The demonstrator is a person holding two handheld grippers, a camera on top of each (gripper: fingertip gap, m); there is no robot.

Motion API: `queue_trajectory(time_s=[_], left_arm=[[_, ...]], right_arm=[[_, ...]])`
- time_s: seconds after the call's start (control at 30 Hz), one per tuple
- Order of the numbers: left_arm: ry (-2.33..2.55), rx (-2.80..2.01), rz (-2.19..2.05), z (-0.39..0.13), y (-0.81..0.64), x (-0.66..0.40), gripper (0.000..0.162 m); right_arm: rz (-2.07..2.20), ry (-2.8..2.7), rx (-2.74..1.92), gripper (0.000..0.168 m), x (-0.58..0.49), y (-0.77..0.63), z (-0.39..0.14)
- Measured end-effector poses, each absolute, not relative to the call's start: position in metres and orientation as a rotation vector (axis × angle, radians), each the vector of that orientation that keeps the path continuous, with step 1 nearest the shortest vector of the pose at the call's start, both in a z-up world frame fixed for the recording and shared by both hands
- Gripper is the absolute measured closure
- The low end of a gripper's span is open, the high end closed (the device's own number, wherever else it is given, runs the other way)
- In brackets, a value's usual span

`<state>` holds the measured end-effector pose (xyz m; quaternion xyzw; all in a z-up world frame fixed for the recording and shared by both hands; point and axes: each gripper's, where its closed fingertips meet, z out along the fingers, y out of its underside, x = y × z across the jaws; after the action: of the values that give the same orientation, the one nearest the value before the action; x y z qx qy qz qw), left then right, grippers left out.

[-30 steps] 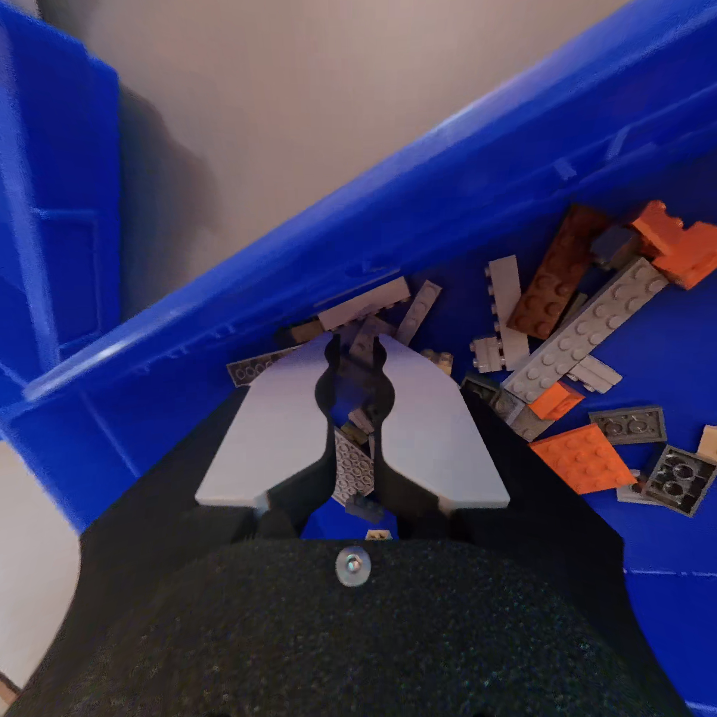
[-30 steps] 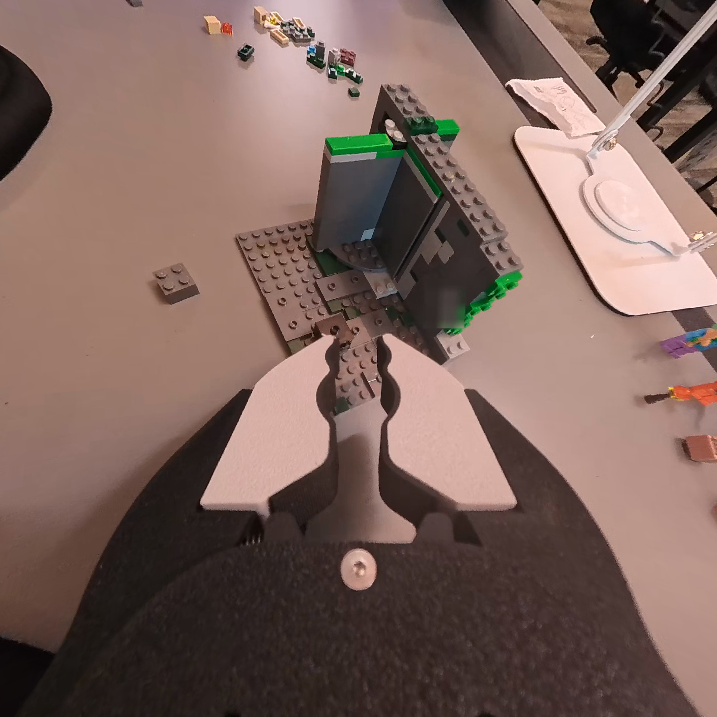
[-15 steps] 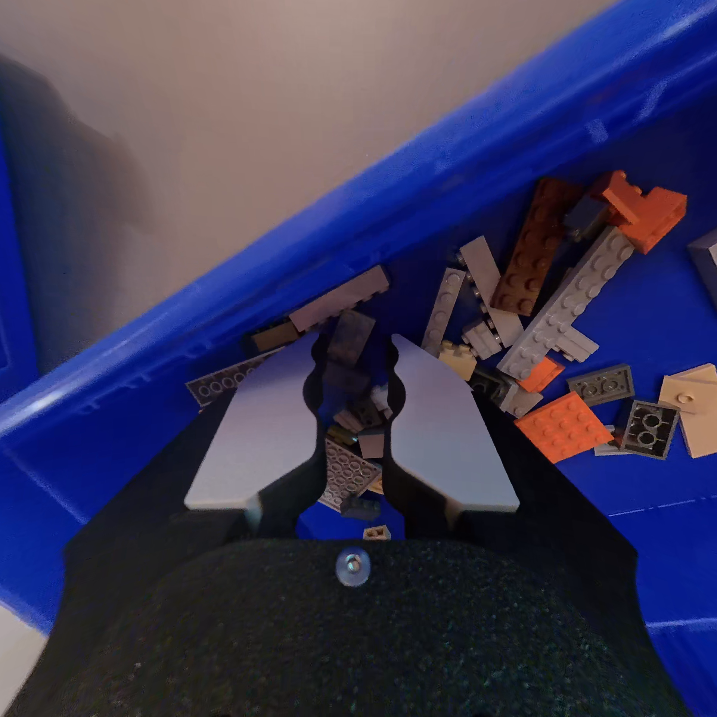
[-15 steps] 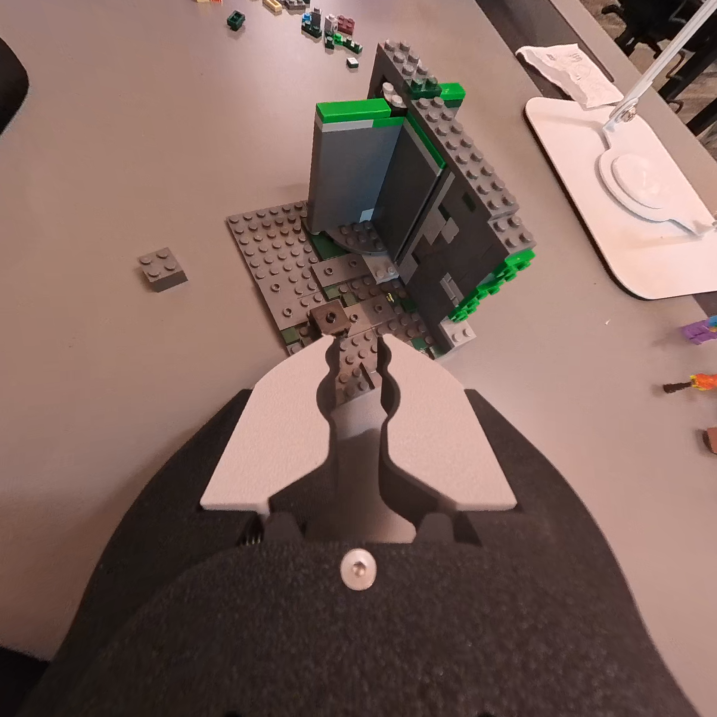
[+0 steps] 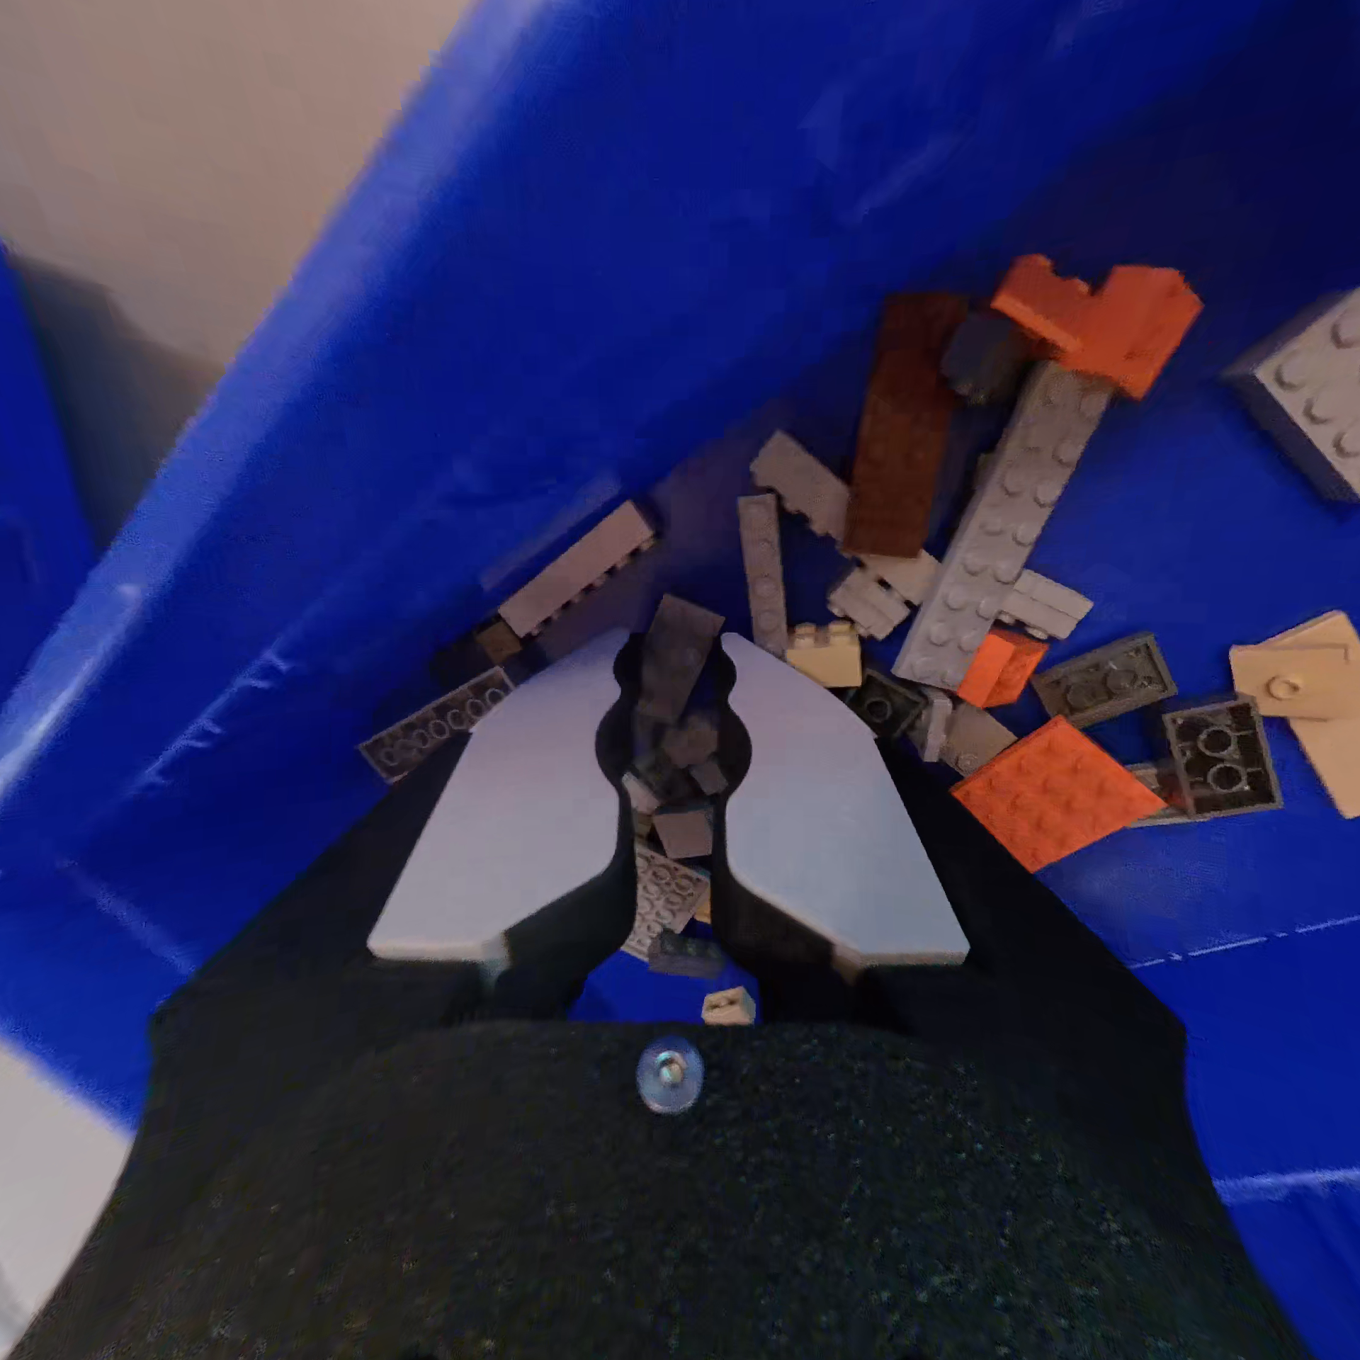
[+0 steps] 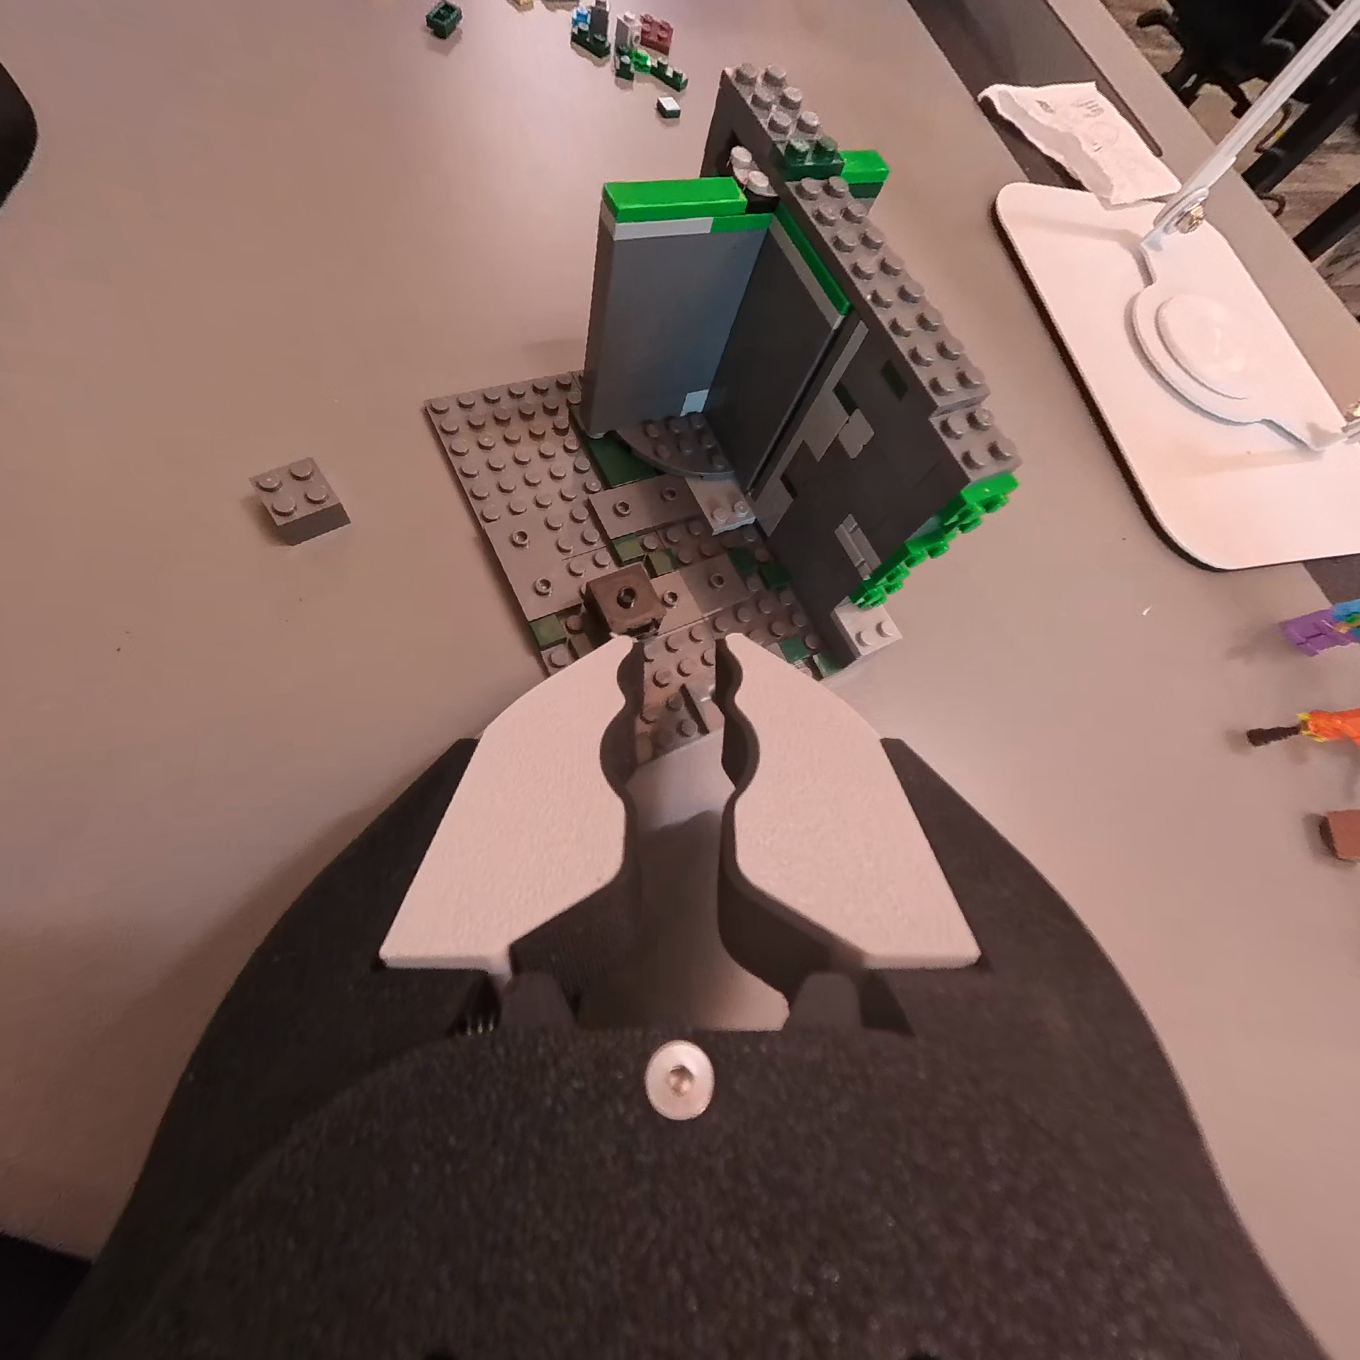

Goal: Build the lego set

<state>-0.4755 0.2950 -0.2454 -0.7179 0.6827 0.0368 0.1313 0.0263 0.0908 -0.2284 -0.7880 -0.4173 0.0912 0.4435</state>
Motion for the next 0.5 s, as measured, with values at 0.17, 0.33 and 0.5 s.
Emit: queue_trajectory(time_s=[0.17,0.33,0.5], left_arm=[[1.958,-1.846,0.284,-0.219,0.284,-0.464,0.144],[1.944,-1.776,0.364,-0.200,0.274,-0.455,0.145],[1.929,-1.762,0.331,-0.186,0.265,-0.437,0.144]], right_arm=[[0.242,-1.053,-1.961,0.150,0.024,0.091,-0.233],[0.238,-1.062,-1.953,0.151,0.020,0.089,-0.232],[0.232,-1.062,-1.933,0.150,0.019,0.088,-0.226]])
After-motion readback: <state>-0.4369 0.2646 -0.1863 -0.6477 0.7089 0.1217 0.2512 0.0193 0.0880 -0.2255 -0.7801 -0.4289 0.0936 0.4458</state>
